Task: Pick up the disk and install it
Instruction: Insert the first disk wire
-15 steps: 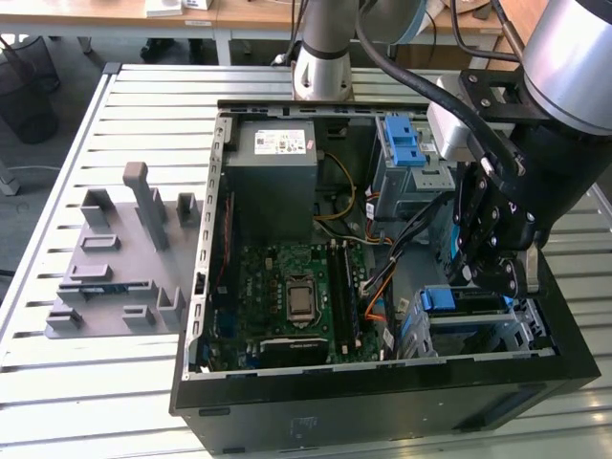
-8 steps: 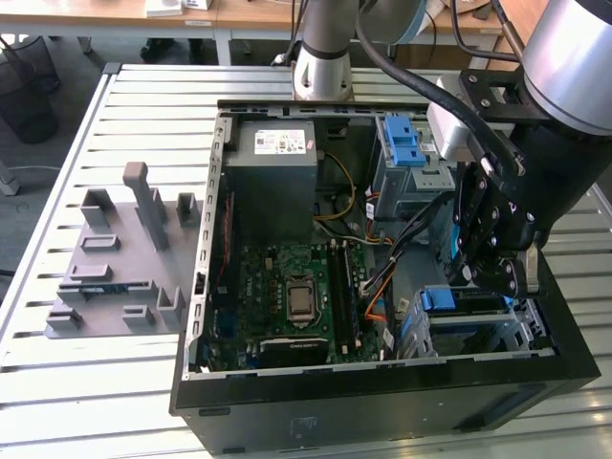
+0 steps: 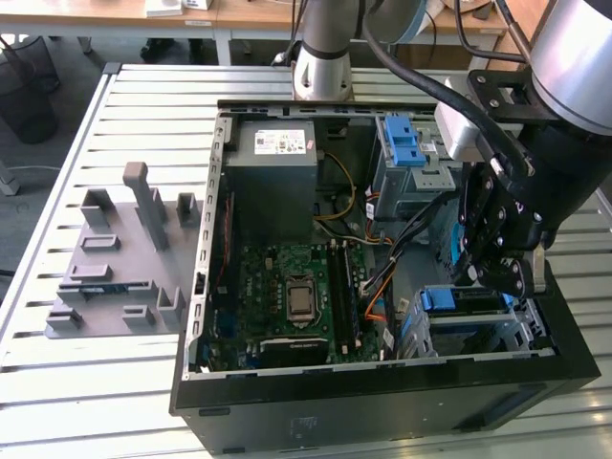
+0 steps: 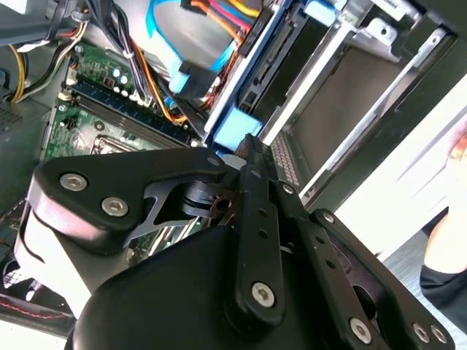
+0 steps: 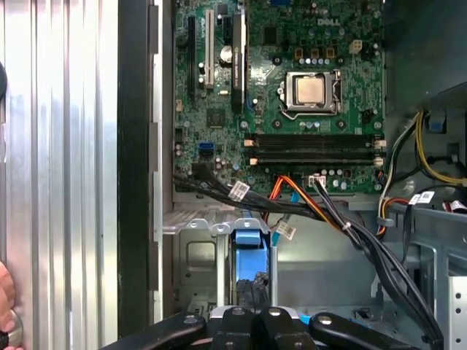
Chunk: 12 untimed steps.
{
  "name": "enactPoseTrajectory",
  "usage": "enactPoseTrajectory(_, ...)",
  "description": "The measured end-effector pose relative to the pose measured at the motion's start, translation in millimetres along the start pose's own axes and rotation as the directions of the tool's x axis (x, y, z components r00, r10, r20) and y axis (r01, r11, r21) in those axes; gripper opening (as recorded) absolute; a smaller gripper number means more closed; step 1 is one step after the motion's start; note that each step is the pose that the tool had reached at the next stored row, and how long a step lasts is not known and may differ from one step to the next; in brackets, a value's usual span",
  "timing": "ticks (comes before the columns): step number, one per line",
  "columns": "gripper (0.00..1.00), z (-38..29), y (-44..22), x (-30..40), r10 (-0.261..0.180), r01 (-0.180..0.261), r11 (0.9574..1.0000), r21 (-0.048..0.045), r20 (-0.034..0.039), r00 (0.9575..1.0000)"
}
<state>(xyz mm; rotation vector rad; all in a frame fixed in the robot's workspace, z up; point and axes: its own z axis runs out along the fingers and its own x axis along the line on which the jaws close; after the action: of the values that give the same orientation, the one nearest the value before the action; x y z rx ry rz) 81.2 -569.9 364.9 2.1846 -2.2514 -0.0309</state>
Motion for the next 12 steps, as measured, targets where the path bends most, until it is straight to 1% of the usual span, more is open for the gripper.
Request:
enactPoseTrajectory(2,0.11,0.0,-2.5,-0.1,0.000,0.000,1.0000,0.0000,0.0000,1.0000)
enactPoseTrajectory(7,0.11,0.1,-12.8,-0.4,0.000,0.000,1.0000,0.0000,0.0000,1.0000)
enactPoseTrajectory(8,0.11,0.0,-13.7,-0.5,0.000,0.000,1.0000,0.0000,-0.0001,1.0000)
enactPoseTrajectory(12,0.11,0.1,-13.8,-0.4,0.000,0.000,1.0000,0.0000,-0.0002,1.0000)
